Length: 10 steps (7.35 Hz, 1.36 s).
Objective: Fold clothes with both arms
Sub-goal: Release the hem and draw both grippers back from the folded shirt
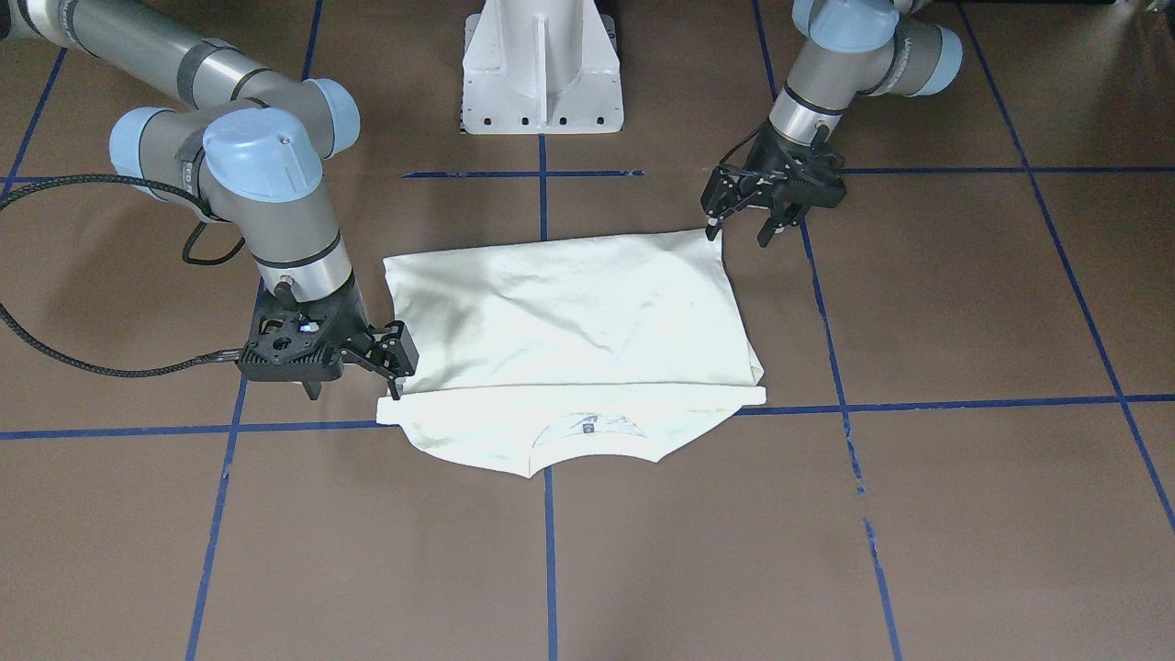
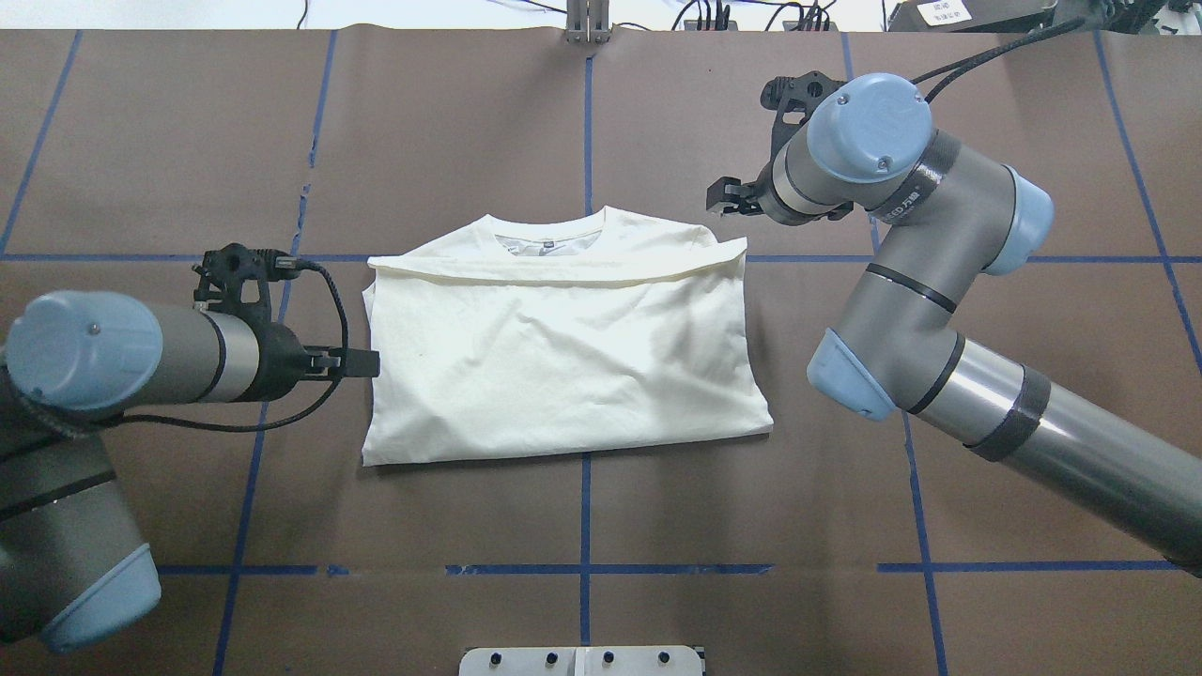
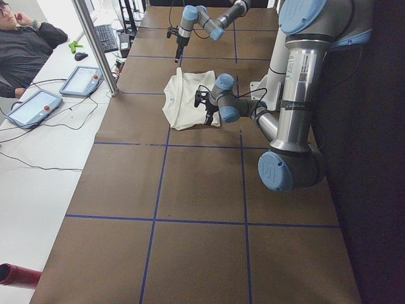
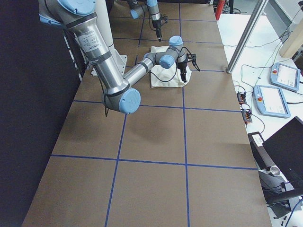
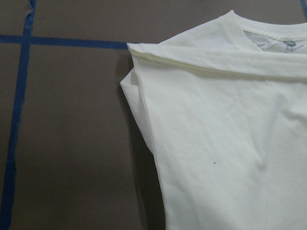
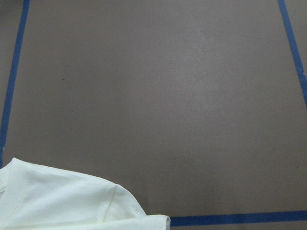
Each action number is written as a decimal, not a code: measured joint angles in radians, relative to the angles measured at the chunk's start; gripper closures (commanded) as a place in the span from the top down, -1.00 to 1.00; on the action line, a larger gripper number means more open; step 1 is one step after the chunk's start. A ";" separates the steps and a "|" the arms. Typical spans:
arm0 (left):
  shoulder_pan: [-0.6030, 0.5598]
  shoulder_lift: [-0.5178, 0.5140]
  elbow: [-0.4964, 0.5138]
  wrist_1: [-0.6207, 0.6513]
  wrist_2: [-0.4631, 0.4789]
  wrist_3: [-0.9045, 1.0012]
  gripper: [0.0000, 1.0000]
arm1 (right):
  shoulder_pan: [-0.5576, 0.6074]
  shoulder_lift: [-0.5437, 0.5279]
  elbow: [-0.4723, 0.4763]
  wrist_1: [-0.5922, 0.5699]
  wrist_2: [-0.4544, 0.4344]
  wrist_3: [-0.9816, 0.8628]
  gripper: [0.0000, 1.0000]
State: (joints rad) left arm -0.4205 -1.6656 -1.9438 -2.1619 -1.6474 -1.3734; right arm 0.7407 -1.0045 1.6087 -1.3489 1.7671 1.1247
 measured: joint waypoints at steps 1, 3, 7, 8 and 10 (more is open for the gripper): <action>0.030 0.002 0.010 -0.010 0.025 -0.030 0.43 | 0.000 0.000 0.000 0.000 0.000 0.000 1.00; 0.056 -0.005 0.029 -0.016 0.041 -0.047 0.25 | 0.000 0.000 0.000 0.001 -0.001 0.001 1.00; 0.074 -0.026 0.045 -0.016 0.043 -0.050 -1.00 | 0.000 -0.002 0.001 0.000 -0.002 0.001 1.00; 0.076 -0.026 0.044 -0.015 0.043 -0.050 -1.00 | 0.000 -0.004 0.002 -0.001 -0.002 0.001 1.00; 0.072 -0.013 0.033 -0.012 0.043 -0.041 -1.00 | 0.000 -0.006 0.004 0.000 -0.002 0.008 1.00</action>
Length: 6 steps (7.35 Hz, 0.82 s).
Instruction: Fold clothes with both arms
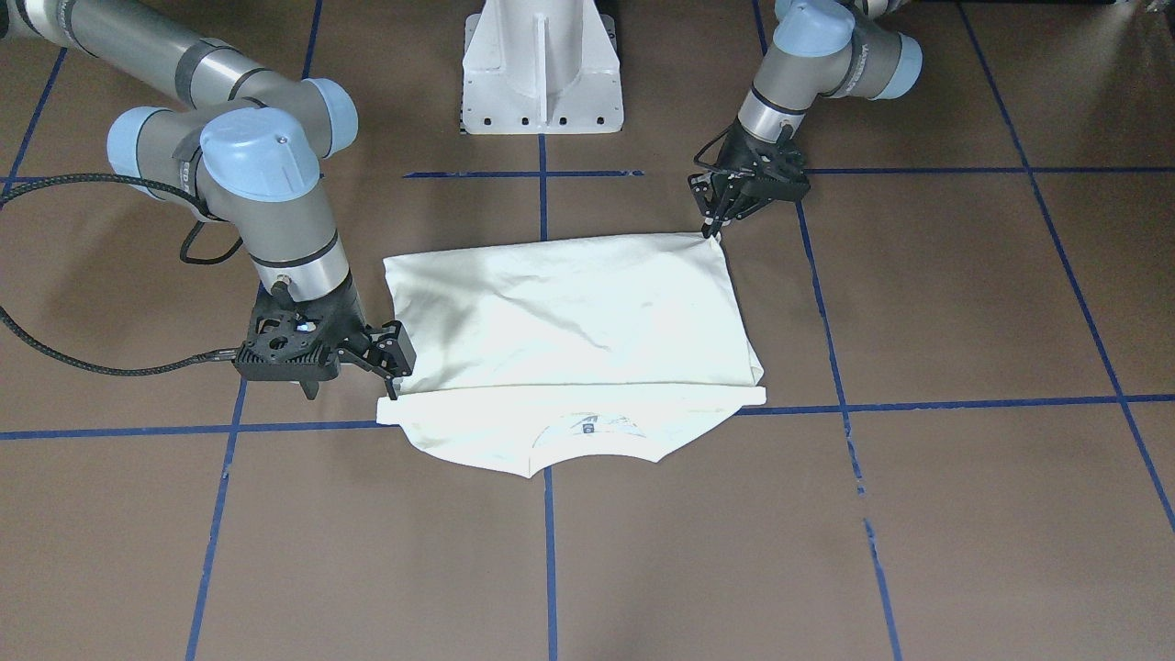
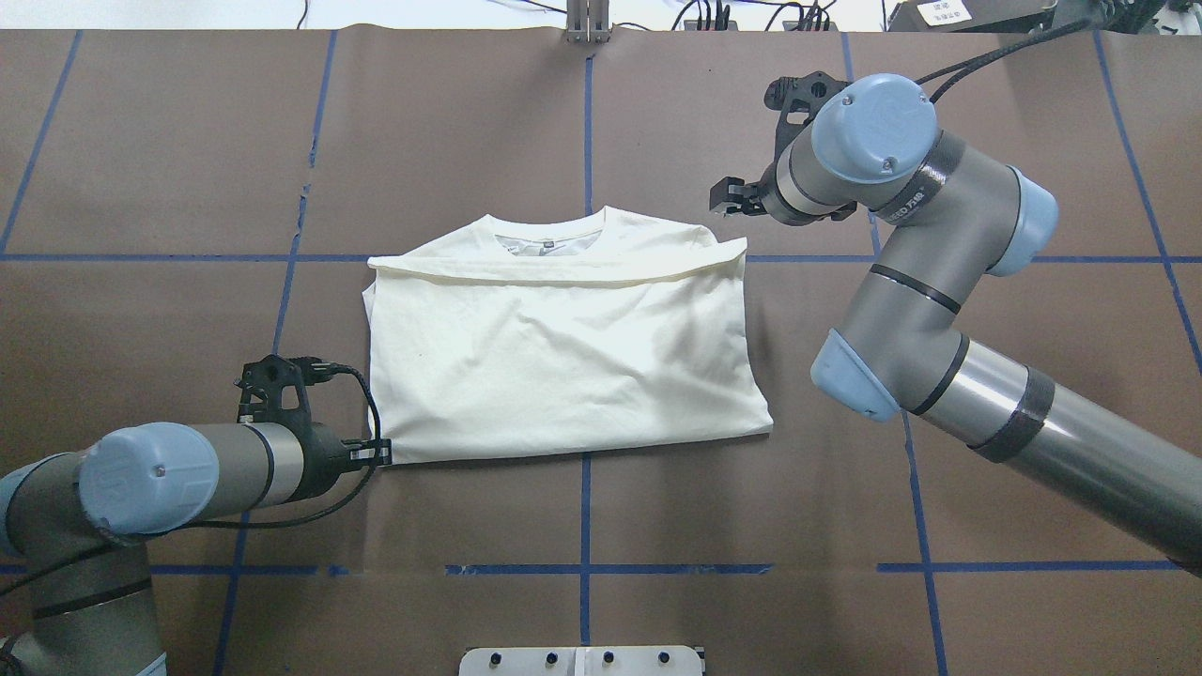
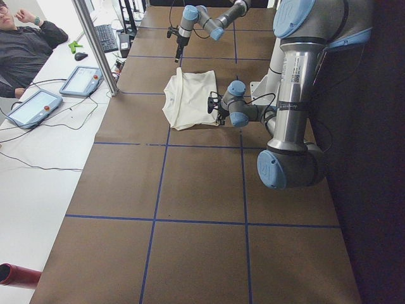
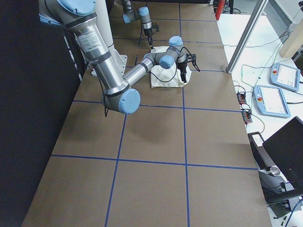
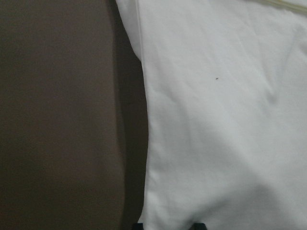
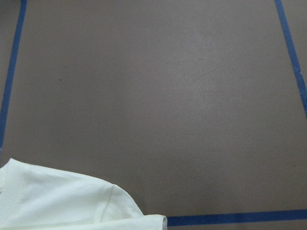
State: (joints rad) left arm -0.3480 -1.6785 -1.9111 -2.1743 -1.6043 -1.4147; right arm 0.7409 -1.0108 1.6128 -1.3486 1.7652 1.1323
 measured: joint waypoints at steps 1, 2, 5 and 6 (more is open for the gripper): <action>-0.010 0.009 -0.002 0.003 -0.001 0.023 -1.00 | 0.000 -0.001 0.000 0.000 -0.001 0.004 1.00; -0.040 0.016 0.003 0.006 -0.001 0.081 -1.00 | 0.000 -0.001 0.001 0.000 -0.001 0.006 1.00; -0.256 -0.047 0.140 0.011 -0.006 0.327 -1.00 | 0.000 -0.004 0.001 0.000 -0.004 0.009 1.00; -0.333 -0.145 0.255 0.011 -0.008 0.391 -1.00 | 0.000 -0.005 0.001 0.000 -0.004 0.010 1.00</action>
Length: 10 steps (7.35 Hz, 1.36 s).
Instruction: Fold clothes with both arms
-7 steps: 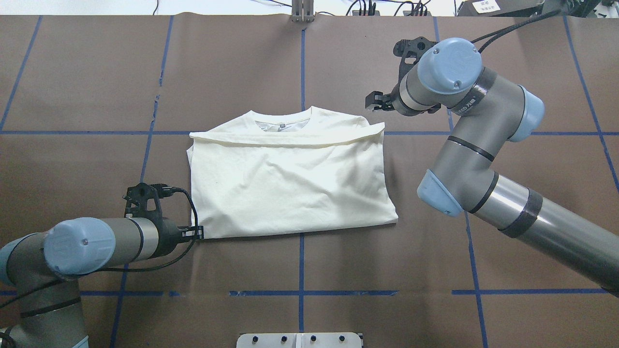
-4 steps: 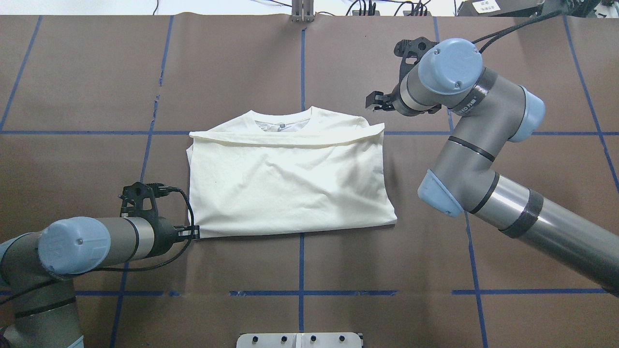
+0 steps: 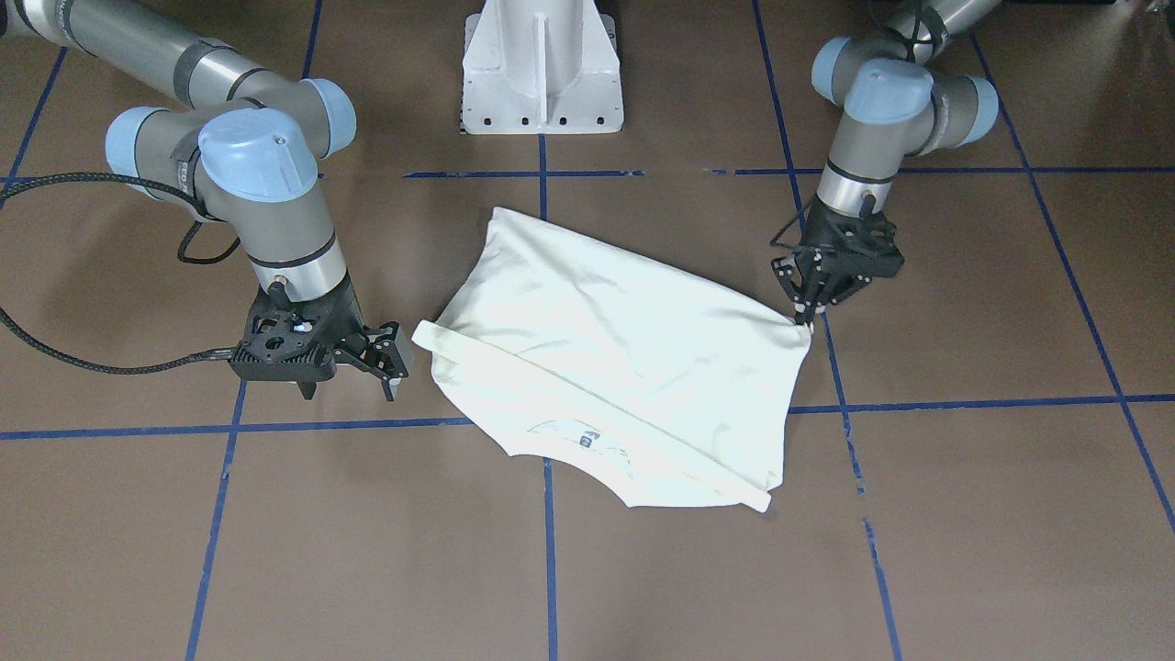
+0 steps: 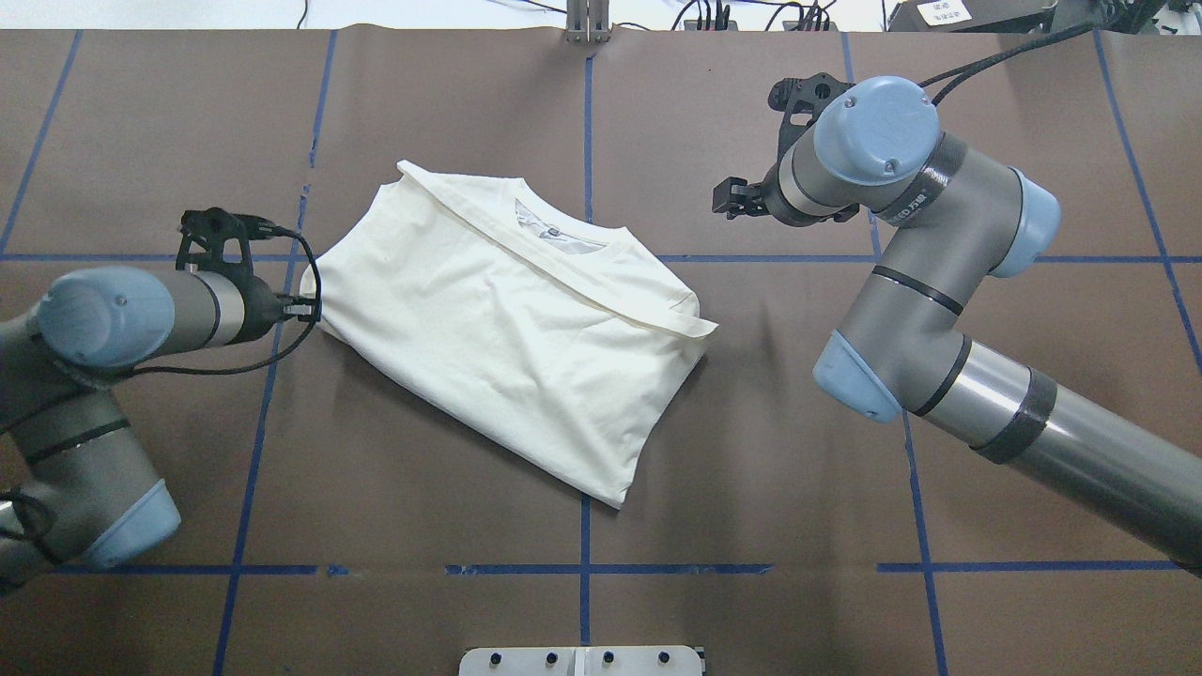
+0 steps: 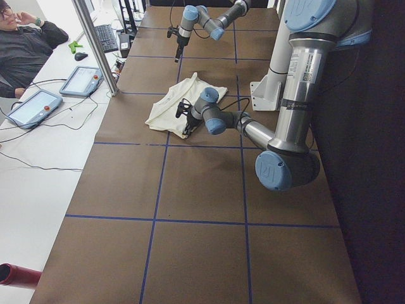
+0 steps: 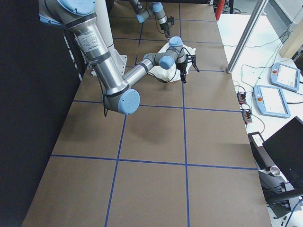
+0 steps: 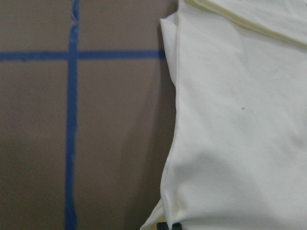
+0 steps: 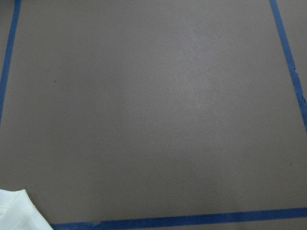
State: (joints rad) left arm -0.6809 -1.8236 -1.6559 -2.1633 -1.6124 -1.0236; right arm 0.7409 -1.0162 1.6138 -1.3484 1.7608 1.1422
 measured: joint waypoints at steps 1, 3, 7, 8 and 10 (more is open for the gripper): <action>-0.061 -0.143 0.175 -0.004 -0.001 0.035 -1.00 | 0.000 0.000 0.002 0.000 -0.001 0.001 1.00; -0.138 -0.414 0.513 -0.026 0.001 0.079 -1.00 | 0.002 -0.013 0.026 -0.002 -0.002 0.002 1.00; -0.188 -0.512 0.698 -0.154 -0.007 0.145 1.00 | -0.016 -0.040 0.075 -0.007 -0.002 0.018 0.93; -0.216 -0.502 0.686 -0.170 -0.050 0.193 1.00 | -0.036 -0.029 0.073 -0.005 -0.004 0.070 0.78; -0.262 -0.416 0.576 -0.186 -0.178 0.260 1.00 | -0.116 0.034 0.050 -0.004 -0.064 0.241 0.58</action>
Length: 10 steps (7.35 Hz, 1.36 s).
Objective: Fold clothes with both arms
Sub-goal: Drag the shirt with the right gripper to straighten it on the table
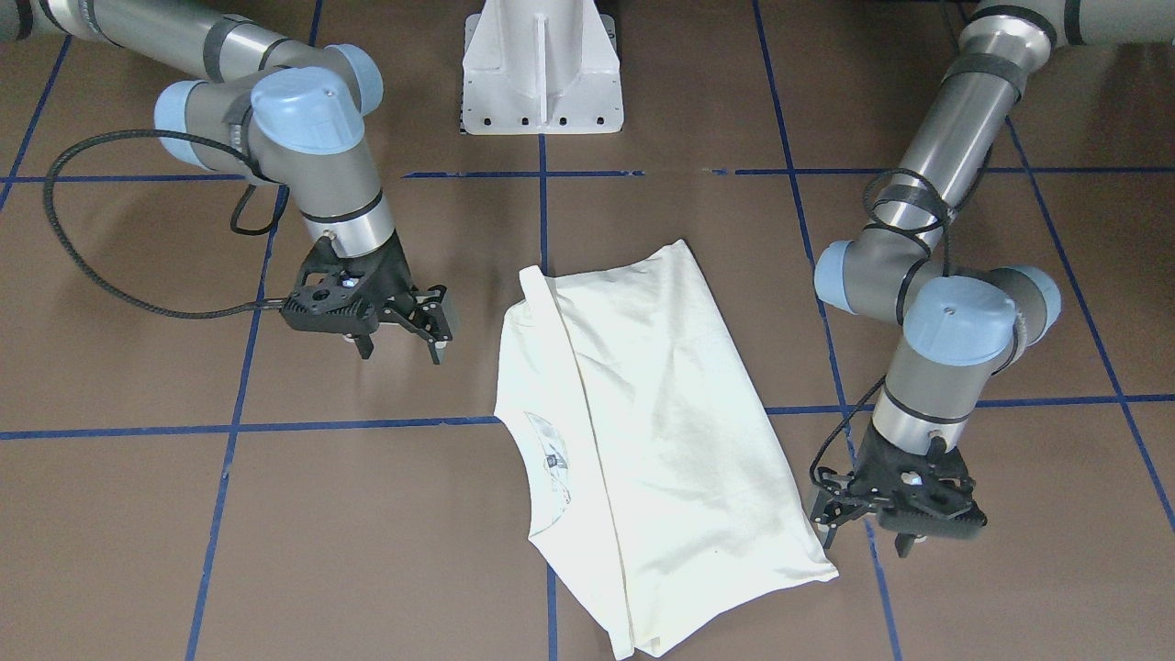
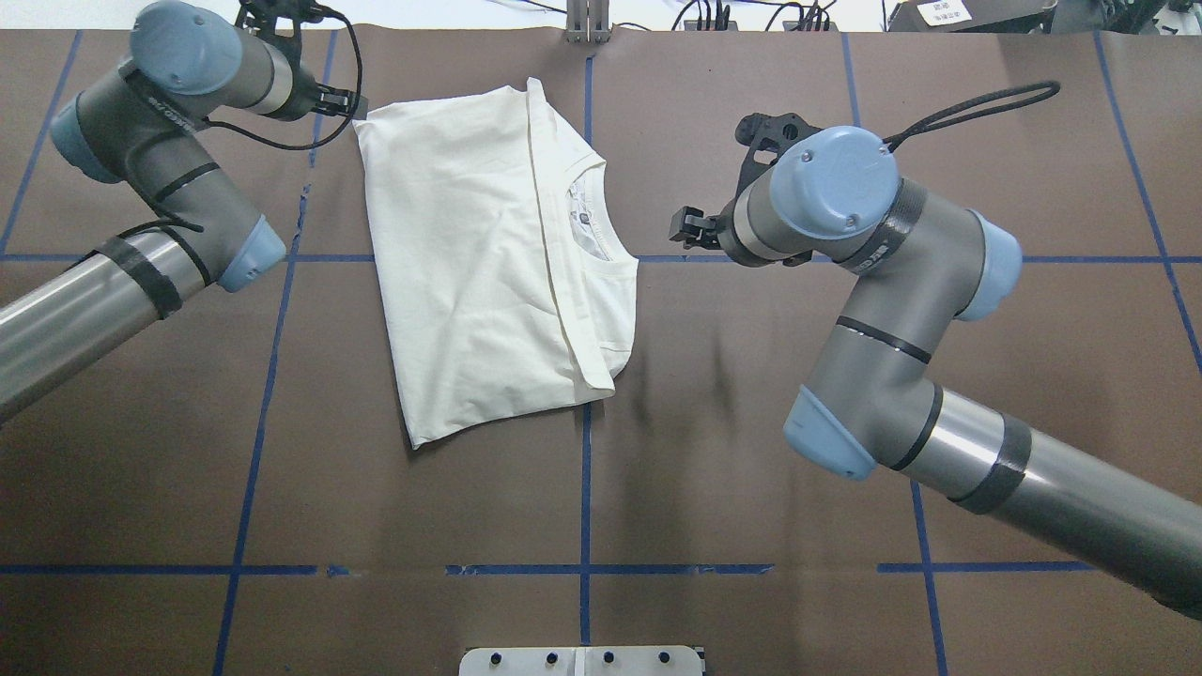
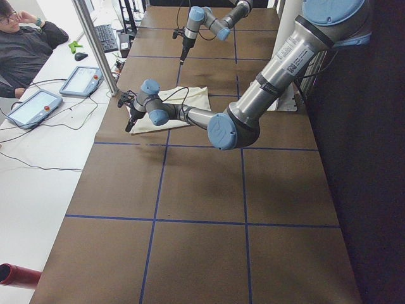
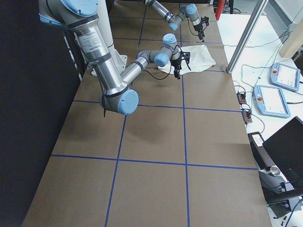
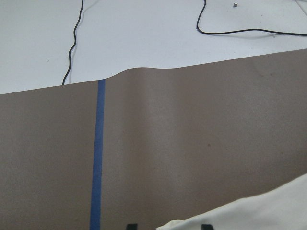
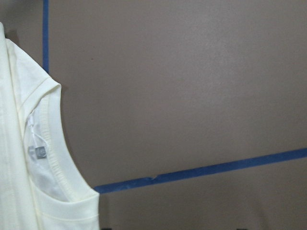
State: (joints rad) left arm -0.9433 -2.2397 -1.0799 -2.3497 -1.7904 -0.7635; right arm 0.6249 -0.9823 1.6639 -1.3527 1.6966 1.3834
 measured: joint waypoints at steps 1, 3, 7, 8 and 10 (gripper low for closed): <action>-0.006 0.036 -0.051 -0.002 -0.023 0.010 1.00 | -0.044 0.040 -0.030 -0.001 -0.045 0.056 0.39; -0.009 0.060 -0.088 -0.003 -0.035 0.009 1.00 | -0.107 0.109 -0.124 -0.003 -0.099 0.126 0.18; -0.005 0.064 -0.093 -0.003 -0.035 0.003 1.00 | -0.144 0.136 -0.201 -0.003 -0.125 0.147 0.16; -0.005 0.065 -0.093 -0.003 -0.035 0.004 1.00 | -0.150 0.137 -0.205 -0.003 -0.126 0.147 0.16; -0.005 0.066 -0.094 -0.003 -0.035 0.004 1.00 | -0.160 0.137 -0.207 -0.002 -0.127 0.146 0.11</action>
State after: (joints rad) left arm -0.9481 -2.1739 -1.1735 -2.3532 -1.8254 -0.7594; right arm 0.4648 -0.8453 1.4572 -1.3547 1.5694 1.5296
